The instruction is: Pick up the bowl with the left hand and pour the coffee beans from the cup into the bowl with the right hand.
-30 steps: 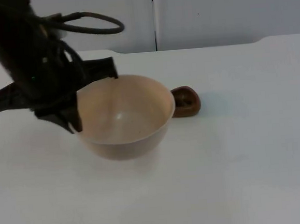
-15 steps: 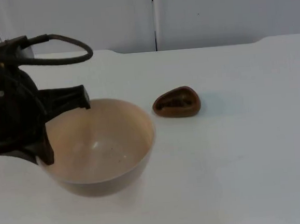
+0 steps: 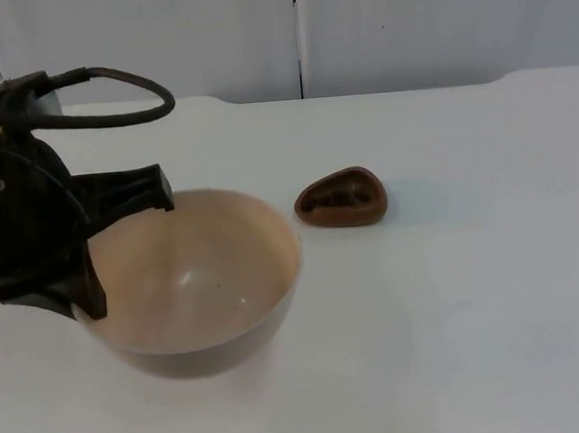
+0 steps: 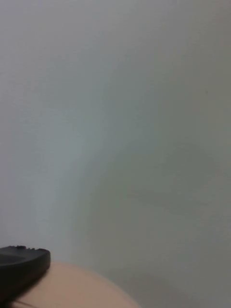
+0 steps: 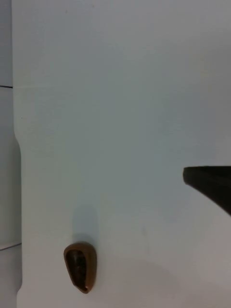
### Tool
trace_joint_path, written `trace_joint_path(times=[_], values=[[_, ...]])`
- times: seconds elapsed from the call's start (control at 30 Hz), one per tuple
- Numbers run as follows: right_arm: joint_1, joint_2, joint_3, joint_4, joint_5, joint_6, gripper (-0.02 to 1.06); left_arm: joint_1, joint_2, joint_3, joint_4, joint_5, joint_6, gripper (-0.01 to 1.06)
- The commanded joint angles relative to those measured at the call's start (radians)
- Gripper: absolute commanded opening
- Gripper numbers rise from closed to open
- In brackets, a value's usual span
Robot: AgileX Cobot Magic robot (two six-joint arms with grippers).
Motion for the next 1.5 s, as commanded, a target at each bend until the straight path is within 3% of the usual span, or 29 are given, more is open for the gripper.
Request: trace_joint_path(times=[0.0,0.83,1.03,1.33,1.47], values=[[-0.004,-0.003,0.001,0.004,-0.004,-0.005,1.05,0.002,-0.007,0.002,-0.019,-0.023,0.0,0.0],[-0.004,-0.003,-0.001,0.006,-0.008,-0.005,1.05,0.002,-0.007,0.002,-0.018,-0.03,0.0,0.0],[-0.004,0.033,-0.06,0.006,-0.029,-0.005,1.05,0.002,-0.007,0.002,-0.019,-0.031,0.0,0.0],[-0.004,0.374,-0.256,0.006,-0.042,-0.005,1.05,0.002,-0.007,0.002,-0.019,-0.031,0.0,0.0],[-0.004,0.603,-0.405,0.006,-0.061,-0.005,1.05,0.002,-0.007,0.002,-0.019,-0.031,0.0,0.0]])
